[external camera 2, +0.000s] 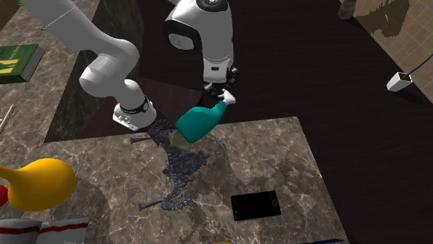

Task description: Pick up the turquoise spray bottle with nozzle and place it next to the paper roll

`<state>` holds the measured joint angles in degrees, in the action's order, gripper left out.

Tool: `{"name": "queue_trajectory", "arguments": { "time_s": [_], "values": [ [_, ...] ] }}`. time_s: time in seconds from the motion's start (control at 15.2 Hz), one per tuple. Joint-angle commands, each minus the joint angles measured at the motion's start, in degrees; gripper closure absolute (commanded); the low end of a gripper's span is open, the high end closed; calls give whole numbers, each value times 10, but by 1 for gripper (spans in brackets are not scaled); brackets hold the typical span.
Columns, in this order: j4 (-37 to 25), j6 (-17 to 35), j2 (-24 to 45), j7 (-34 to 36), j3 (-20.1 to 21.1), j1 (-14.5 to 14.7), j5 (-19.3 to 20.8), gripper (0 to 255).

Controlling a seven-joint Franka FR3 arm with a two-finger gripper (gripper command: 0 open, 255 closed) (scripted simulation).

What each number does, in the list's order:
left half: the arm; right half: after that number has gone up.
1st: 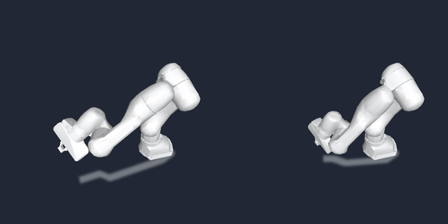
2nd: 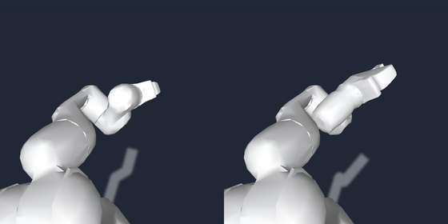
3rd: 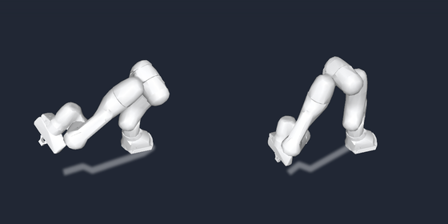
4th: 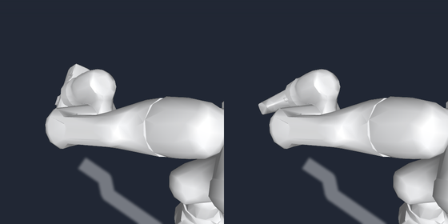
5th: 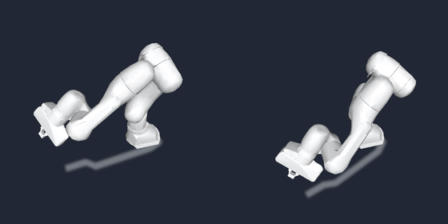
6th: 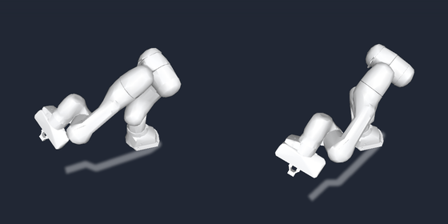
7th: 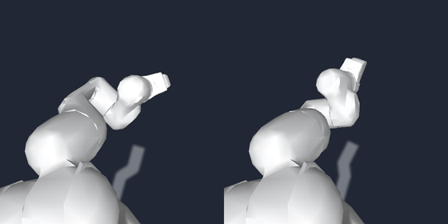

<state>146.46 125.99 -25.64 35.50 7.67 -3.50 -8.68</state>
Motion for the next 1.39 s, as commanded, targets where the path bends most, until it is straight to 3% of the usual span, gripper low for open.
{"name": "queue_trajectory", "arguments": {
  "time_s": [0.0, 0.66, 1.32],
  "values": [
    [26, -5, -28, -33, -25, -12, 6, 255],
    [100, -50, -136, -169, -139, -87, 70, 255],
    [97, -86, -162, -317, -266, -180, 157, 255]
  ]
}}
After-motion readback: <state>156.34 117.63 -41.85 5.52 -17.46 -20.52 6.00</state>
